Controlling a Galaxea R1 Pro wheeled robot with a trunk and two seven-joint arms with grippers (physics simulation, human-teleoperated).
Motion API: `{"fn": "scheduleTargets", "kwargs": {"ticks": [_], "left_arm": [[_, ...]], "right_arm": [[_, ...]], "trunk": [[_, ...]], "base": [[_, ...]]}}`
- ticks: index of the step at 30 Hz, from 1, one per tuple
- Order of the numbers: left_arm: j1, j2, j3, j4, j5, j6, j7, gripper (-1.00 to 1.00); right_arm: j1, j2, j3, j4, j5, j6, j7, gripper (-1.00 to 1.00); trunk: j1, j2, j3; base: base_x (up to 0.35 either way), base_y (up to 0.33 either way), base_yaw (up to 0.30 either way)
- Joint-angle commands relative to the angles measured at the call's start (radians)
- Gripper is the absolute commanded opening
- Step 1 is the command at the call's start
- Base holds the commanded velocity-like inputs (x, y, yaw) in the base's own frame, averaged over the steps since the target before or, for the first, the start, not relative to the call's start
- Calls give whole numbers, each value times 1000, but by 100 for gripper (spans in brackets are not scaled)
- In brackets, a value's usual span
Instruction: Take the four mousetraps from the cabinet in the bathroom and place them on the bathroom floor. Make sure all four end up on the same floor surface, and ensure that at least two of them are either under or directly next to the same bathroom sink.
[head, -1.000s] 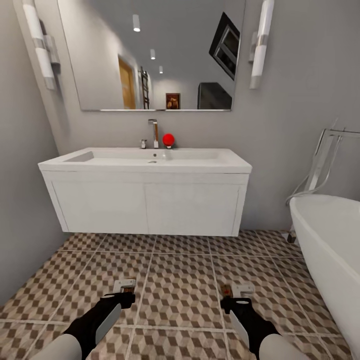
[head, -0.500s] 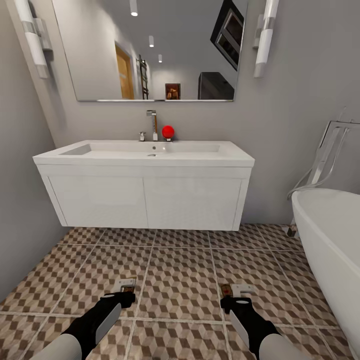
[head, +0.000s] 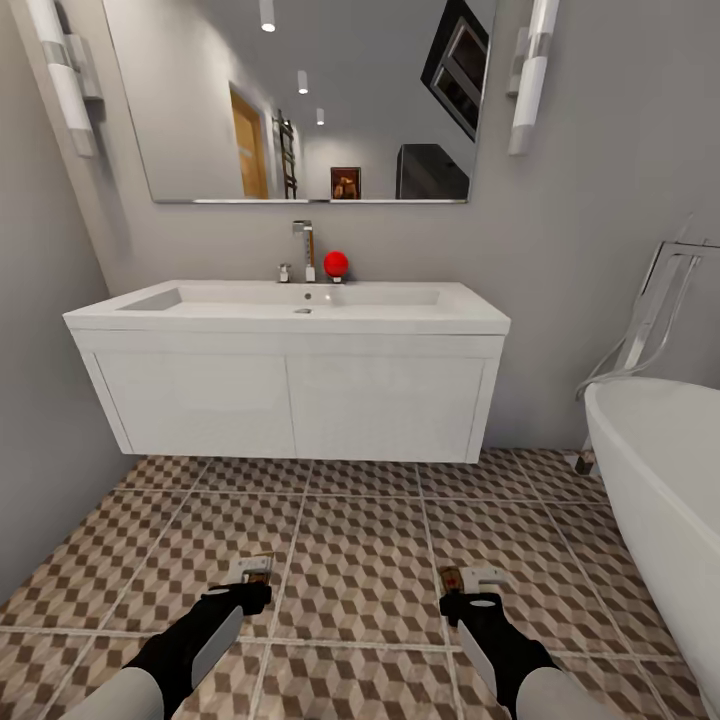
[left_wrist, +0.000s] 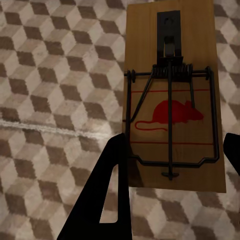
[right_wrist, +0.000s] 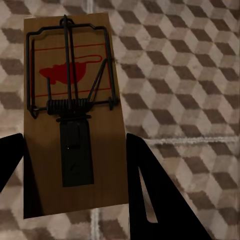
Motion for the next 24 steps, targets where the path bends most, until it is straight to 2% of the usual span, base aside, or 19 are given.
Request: {"fn": "scheduleTargets", "kwargs": {"ticks": [1, 10, 24], "left_arm": [[-1, 2, -8, -2, 10, 2, 9, -100], [-1, 3, -7, 4, 12, -18, 8, -100], [-1, 3, -7, 7, 18, -18, 8, -100]], "right_arm": [[0, 0, 5, -2, 0, 7, -7, -100], [0, 0, 4, -46, 11, 16, -7, -100], [0, 2, 4, -50, 10, 16, -7, -100]], "trunk": [[0, 0, -1], [0, 0, -1], [0, 0, -1]], "base": [[184, 0, 0], [286, 0, 0], [318, 0, 0]]}}
